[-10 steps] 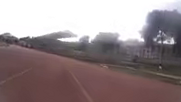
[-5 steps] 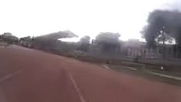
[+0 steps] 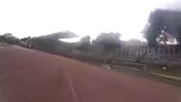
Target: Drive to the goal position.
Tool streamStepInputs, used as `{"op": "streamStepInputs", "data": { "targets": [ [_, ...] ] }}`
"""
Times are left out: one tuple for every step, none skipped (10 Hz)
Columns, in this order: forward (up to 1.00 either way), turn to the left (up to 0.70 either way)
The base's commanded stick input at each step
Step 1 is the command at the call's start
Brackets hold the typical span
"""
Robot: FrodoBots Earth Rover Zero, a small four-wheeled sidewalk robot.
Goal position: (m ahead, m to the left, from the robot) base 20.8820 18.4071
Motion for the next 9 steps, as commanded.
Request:
{"op": "streamStepInputs", "data": {
  "targets": [
    [0.7, 0.0],
    [0.7, 0.0],
    [0.7, 0.0],
    [0.7, 0.0],
    [0.7, 0.0],
    [0.7, 0.0],
    [0.7, 0.0],
    [0.7, 0.0],
    [0.7, 0.0]
  ]
}}
